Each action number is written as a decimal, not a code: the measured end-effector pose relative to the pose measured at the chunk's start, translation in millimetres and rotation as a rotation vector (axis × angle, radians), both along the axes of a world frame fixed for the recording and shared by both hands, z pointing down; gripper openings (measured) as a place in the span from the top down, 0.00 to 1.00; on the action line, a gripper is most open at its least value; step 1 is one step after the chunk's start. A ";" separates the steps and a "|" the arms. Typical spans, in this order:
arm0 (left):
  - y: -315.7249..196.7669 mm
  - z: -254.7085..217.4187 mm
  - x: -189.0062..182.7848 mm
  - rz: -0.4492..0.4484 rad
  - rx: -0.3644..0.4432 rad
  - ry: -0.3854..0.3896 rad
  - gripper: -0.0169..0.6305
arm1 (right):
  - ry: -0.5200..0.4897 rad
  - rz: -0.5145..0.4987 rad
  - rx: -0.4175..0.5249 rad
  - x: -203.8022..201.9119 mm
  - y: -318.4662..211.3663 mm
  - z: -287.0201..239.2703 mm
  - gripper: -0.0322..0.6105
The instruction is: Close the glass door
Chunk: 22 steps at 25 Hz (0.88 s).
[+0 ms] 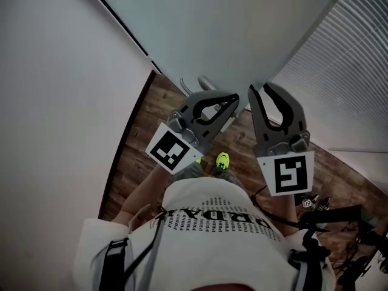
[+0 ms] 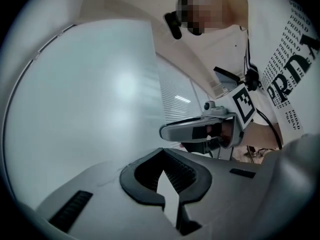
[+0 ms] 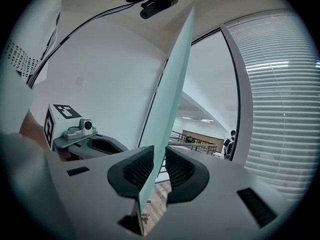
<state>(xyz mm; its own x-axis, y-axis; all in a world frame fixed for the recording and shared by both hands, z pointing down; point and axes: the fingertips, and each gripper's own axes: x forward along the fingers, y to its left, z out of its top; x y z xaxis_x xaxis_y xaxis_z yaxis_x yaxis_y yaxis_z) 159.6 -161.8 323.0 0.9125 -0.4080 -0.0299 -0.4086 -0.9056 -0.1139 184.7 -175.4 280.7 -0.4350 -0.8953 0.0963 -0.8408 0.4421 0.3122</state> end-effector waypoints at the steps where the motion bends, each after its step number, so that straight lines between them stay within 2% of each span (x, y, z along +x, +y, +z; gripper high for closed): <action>1: -12.2 -0.5 13.1 -0.009 -0.002 0.002 0.97 | -0.003 -0.006 -0.007 11.8 -12.8 0.9 0.87; 8: -48.0 -6.5 86.3 -0.020 -0.005 -0.006 0.97 | -0.037 0.010 -0.013 85.2 -46.0 -2.1 0.87; 12: -78.4 3.1 120.2 0.012 -0.030 0.008 0.98 | -0.054 0.055 -0.016 120.5 -69.5 8.8 0.87; 16: -96.3 5.3 120.6 0.056 -0.020 0.031 0.98 | -0.035 0.097 -0.034 120.2 -84.6 18.2 0.87; 22: -100.3 -7.4 123.0 0.127 0.027 0.032 0.98 | -0.032 0.120 0.003 116.8 -90.2 2.7 0.87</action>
